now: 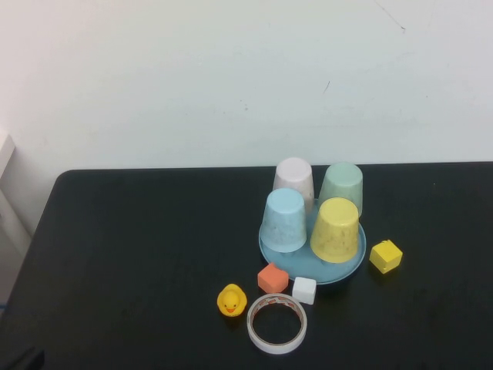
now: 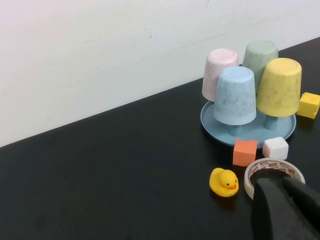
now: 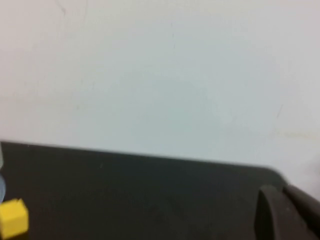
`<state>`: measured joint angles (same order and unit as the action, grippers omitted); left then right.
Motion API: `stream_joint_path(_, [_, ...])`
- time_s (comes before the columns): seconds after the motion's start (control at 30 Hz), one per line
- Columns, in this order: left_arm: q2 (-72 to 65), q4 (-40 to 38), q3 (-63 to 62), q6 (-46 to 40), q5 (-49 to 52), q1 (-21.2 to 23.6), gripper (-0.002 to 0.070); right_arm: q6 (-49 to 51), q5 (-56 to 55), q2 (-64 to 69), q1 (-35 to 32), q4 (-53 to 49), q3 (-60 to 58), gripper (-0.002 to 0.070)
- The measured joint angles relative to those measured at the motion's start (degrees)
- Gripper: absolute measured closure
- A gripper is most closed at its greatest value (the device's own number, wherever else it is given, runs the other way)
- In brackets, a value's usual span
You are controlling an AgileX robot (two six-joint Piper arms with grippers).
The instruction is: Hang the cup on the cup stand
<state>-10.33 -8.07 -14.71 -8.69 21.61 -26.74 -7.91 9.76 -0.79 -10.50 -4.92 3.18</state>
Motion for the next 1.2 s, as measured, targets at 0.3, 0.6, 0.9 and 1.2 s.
stream_joint_path(0.3, [0.0,0.0,0.0,0.0,0.0,0.0,0.0677,3.1,2.0,0.0,7.9,-1.9,-4.7,0.0678])
stream_joint_path(0.6, [0.0,0.0,0.0,0.0,0.0,0.0,0.0677,5.6,8.5,0.0,9.8,-4.1,-4.6,0.0678])
stream_joint_path(0.9, [0.0,0.0,0.0,0.0,0.0,0.0,0.0677,7.0,8.9,0.0,10.8,-4.1,-4.5,0.0678])
stream_joint_path(1.2, [0.0,0.0,0.0,0.0,0.0,0.0,0.0677,7.0,9.1,0.0,10.9,-4.1,-4.5,0.0678])
